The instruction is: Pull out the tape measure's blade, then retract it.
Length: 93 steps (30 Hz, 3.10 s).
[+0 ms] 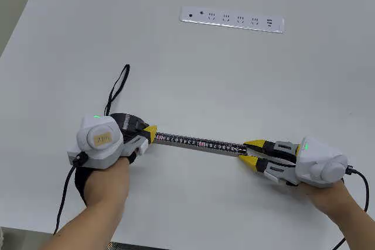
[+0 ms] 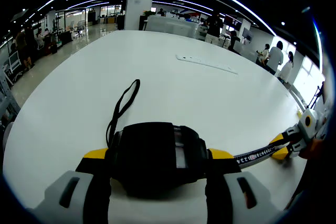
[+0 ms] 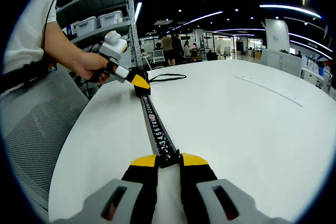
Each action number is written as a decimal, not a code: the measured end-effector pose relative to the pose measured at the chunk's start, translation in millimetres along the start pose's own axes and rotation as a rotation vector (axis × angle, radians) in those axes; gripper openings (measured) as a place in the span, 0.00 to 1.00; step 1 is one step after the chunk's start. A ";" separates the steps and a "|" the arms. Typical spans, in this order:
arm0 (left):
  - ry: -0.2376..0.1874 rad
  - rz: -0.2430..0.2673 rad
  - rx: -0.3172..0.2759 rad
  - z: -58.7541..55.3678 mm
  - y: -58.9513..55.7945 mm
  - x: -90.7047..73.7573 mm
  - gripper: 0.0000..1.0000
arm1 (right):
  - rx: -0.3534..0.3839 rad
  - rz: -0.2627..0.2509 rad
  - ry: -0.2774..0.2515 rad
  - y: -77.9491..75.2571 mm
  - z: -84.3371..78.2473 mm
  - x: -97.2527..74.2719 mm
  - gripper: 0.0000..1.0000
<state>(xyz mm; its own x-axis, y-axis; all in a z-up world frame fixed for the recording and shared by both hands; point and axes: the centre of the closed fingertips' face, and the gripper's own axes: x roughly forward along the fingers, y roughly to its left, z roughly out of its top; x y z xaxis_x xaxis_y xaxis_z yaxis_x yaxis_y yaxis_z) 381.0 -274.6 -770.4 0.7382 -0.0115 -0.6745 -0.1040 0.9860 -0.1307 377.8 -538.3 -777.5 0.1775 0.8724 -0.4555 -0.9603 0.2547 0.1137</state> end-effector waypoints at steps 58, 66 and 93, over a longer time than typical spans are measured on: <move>0.011 0.019 -0.021 -1.6 0.9 -1.4 0.69 | -0.019 0.048 -0.046 7.6 12.3 21.2 0.12; 0.011 0.019 -0.024 -1.3 0.8 -1.5 0.70 | -0.020 0.054 -0.049 9.9 15.9 27.9 0.12; 0.013 0.022 -0.029 -1.5 0.8 -1.4 0.70 | -0.023 0.075 -0.055 17.1 27.1 53.3 0.13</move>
<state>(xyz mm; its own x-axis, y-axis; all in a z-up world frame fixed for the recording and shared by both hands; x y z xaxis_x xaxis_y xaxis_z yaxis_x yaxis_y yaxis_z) 378.9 -274.1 -770.6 0.7266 0.0073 -0.6870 -0.1392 0.9808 -0.1369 376.6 -476.2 -775.9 0.1153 0.9105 -0.3971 -0.9761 0.1781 0.1249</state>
